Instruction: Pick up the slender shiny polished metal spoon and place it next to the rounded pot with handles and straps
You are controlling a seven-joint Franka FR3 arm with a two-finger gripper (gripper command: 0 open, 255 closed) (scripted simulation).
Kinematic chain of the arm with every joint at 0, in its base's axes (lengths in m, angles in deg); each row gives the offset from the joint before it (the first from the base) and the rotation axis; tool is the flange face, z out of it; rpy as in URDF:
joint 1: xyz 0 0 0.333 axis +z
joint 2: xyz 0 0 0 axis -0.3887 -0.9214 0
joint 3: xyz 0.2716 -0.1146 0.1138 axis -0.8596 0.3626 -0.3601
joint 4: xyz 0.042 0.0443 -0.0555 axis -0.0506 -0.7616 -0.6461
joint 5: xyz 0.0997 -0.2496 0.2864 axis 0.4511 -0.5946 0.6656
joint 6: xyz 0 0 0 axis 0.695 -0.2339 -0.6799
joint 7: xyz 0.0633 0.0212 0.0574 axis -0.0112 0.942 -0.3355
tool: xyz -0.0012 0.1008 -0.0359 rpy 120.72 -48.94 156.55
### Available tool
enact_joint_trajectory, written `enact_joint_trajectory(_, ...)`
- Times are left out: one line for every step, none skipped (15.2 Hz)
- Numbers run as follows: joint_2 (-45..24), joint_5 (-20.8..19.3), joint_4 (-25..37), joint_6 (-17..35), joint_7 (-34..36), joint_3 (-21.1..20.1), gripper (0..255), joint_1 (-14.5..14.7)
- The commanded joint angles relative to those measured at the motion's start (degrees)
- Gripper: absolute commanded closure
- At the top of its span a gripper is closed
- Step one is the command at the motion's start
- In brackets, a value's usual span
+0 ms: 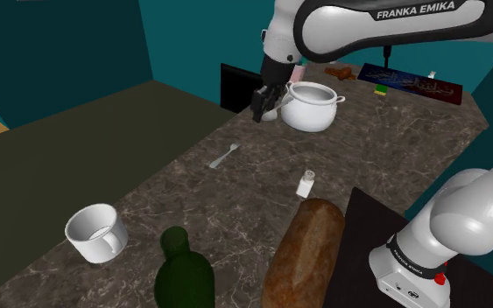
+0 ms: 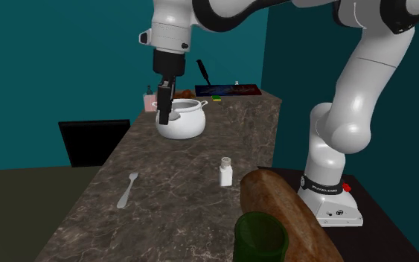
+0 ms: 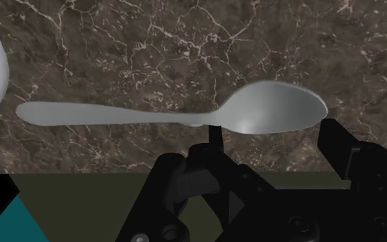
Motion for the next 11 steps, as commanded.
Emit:
enact_joint_trajectory(1.61,0.49,-1.87,0.30,-3.19,2.03,255,-0.81)
enact_joint_trajectory(2.20,0.61,-2.53,0.35,-4.71,3.07,255,-1.24)
enact_joint_trajectory(2.74,0.69,-3.13,0.39,-6.22,4.11,255,-1.66)
enact_joint_trajectory(3.21,0.73,-3.66,0.42,-7.72,5.14,255,-2.11)
enact_joint_trajectory(3.62,0.74,-4.13,0.45,-9.21,6.16,255,-2.57)
enact_joint_trajectory(3.97,0.73,-4.54,0.47,-10.69,7.17,255,-3.06)
enact_joint_trajectory(4.25,0.69,-4.88,0.49,-12.17,8.18,255,-3.54)
enact_joint_trajectory(4.47,0.63,-5.15,0.50,-13.63,9.20,255,-4.03)
enact_joint_trajectory(4.63,0.55,-5.37,0.51,-15.08,10.21,255,-4.52)
enact_joint_trajectory(4.73,0.45,-5.51,0.51,-16.53,11.23,255,-5.00)
enact_joint_trajectory(4.76,0.33,-5.60,0.52,-17.97,12.25,255,-5.50)
